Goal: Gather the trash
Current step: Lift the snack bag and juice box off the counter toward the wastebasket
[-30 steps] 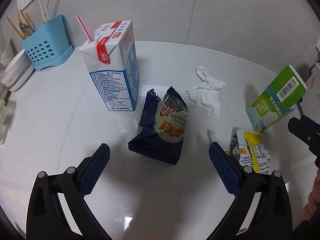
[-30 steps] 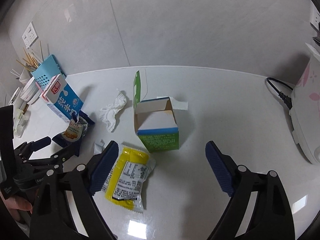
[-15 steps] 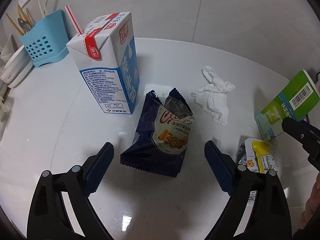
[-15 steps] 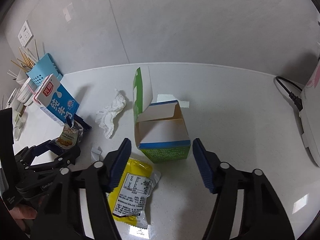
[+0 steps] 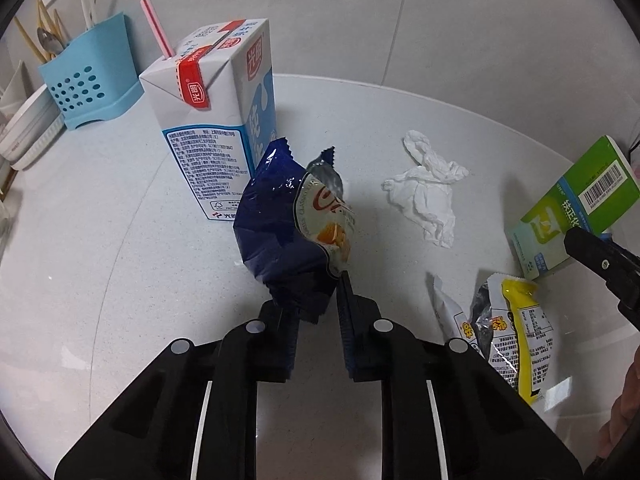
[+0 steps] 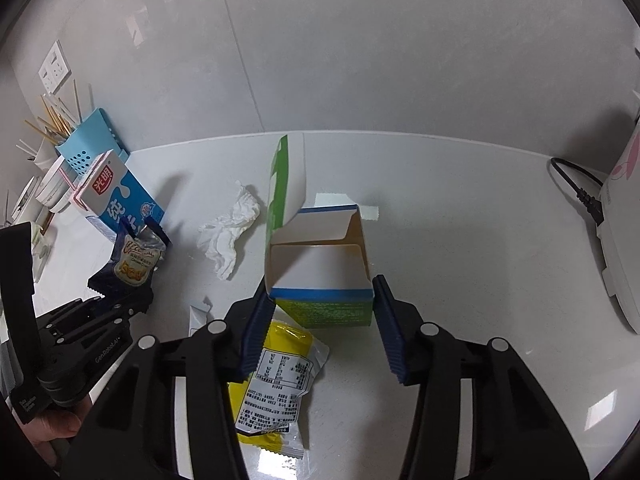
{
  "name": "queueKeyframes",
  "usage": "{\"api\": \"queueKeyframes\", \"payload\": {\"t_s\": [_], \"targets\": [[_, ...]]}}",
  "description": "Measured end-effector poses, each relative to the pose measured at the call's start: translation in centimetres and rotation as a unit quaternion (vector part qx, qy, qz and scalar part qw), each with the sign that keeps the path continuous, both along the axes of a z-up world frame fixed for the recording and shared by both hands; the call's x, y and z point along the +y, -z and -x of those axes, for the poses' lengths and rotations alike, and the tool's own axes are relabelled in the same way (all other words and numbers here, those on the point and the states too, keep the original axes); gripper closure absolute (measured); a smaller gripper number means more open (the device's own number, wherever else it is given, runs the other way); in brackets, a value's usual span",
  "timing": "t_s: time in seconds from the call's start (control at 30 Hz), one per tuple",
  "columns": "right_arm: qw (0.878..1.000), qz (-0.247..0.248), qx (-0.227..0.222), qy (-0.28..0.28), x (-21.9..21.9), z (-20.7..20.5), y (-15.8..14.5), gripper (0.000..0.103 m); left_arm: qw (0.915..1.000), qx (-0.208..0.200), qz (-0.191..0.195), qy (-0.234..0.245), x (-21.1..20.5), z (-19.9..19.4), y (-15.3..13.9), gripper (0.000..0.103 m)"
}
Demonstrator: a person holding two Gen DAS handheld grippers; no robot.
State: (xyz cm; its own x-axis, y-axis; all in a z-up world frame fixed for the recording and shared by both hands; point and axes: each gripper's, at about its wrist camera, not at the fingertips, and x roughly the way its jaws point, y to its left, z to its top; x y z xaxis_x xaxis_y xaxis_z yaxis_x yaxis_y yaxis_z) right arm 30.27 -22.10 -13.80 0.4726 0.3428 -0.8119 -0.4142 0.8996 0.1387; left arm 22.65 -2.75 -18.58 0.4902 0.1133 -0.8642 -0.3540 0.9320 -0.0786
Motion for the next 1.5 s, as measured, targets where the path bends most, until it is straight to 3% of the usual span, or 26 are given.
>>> {"api": "queueKeyframes", "payload": {"t_s": [0.47,0.83,1.1,1.5], "targets": [[1.000,-0.008,-0.015,0.009,-0.7,1.2,-1.5,0.056,0.9996,-0.018,0.011,0.020,0.2,1.7,-1.8,0.097],[0.999,-0.013,-0.033,0.020,-1.5,2.4,-3.2,0.056,0.9989,-0.033,0.015,0.031,0.5,4.4,-3.8,0.097],[0.999,-0.016,-0.041,0.032,-2.3,5.6,-4.0,0.056,0.9983,-0.034,0.014,0.045,0.8,6.0,-4.3,0.097],[0.997,-0.015,-0.058,0.049,-2.7,12.3,-5.7,0.056,0.9952,-0.056,0.018,0.078,0.9,12.0,-6.8,0.097]]}}
